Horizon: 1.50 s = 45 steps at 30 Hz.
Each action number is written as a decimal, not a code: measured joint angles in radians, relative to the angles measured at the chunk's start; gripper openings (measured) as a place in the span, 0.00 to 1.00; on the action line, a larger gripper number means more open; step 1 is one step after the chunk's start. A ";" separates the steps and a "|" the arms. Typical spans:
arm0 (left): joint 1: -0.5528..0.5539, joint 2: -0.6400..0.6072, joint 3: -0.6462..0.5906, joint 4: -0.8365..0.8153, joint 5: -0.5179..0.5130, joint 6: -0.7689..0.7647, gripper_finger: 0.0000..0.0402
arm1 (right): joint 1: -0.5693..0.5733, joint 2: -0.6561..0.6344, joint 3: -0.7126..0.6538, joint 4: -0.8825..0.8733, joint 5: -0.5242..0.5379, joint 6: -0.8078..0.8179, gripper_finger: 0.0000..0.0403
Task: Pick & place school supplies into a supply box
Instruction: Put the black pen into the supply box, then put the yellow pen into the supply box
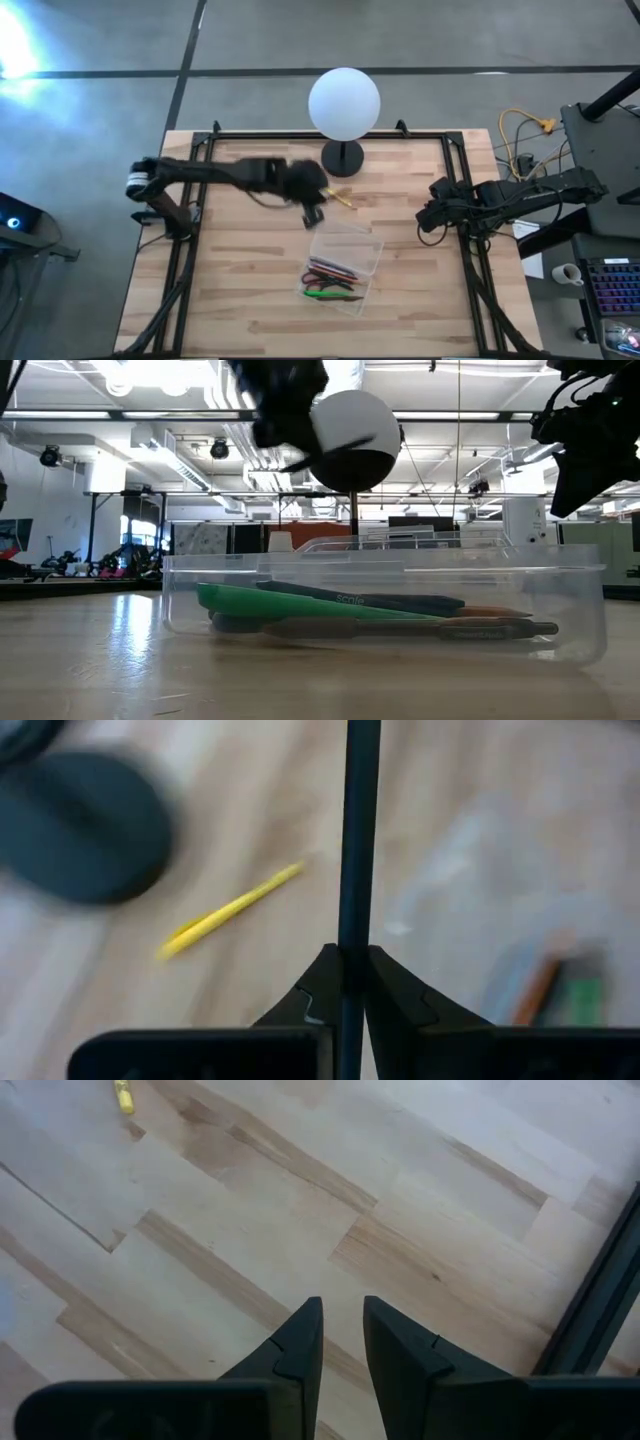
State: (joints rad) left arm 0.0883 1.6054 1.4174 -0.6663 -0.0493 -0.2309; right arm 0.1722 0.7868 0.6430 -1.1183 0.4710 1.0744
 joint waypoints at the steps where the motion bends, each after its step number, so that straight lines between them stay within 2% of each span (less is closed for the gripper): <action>1: -0.040 0.018 0.026 0.025 0.004 -0.012 0.02 | 0.000 0.000 0.000 0.000 0.000 0.000 0.17; 8: -0.238 0.220 0.191 -0.013 0.022 -0.018 0.02 | 0.000 -0.001 0.000 0.001 0.000 -0.010 0.17; 12: -0.301 0.332 0.252 -0.022 0.092 -0.014 0.02 | 0.000 -0.002 0.000 -0.001 -0.004 -0.036 0.17; 17: -0.374 0.438 0.287 -0.098 0.121 0.095 0.02 | 0.000 -0.001 0.000 -0.002 -0.031 -0.065 0.17; 20: -0.398 0.459 0.271 -0.112 0.130 0.100 0.09 | 0.000 -0.002 0.000 -0.004 -0.057 -0.087 0.17; 24: -0.404 0.460 0.273 -0.100 0.072 0.073 0.23 | 0.000 -0.001 0.000 -0.008 -0.060 -0.088 0.17; 29: -0.382 0.451 0.310 -0.146 0.045 0.032 0.40 | 0.000 -0.001 0.000 -0.008 -0.060 -0.092 0.17; 31: -0.370 0.443 0.341 -0.226 0.025 0.073 0.44 | 0.000 -0.001 0.000 -0.008 -0.060 -0.092 0.17; 33: -0.354 0.434 0.383 -0.343 -0.050 0.108 0.46 | 0.000 -0.001 0.000 -0.008 -0.056 -0.092 0.17; 35: -0.322 0.420 0.426 -0.440 -0.123 0.145 0.47 | 0.000 -0.001 0.000 -0.008 -0.052 -0.092 0.17; 38: -0.242 0.406 0.462 -0.505 -0.145 0.265 0.45 | 0.000 -0.001 0.000 -0.007 -0.052 -0.092 0.17; 42: -0.115 0.403 0.461 -0.524 -0.142 0.437 0.39 | 0.000 0.000 -0.002 -0.006 -0.050 -0.091 0.17; 45: -0.012 0.403 0.444 -0.469 -0.076 0.578 0.37 | 0.000 0.000 -0.004 -0.006 -0.050 -0.087 0.17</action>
State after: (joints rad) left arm 0.0763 2.0083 1.8611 -1.1354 -0.1255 0.3475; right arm 0.1726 0.7864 0.6392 -1.1240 0.4210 0.9871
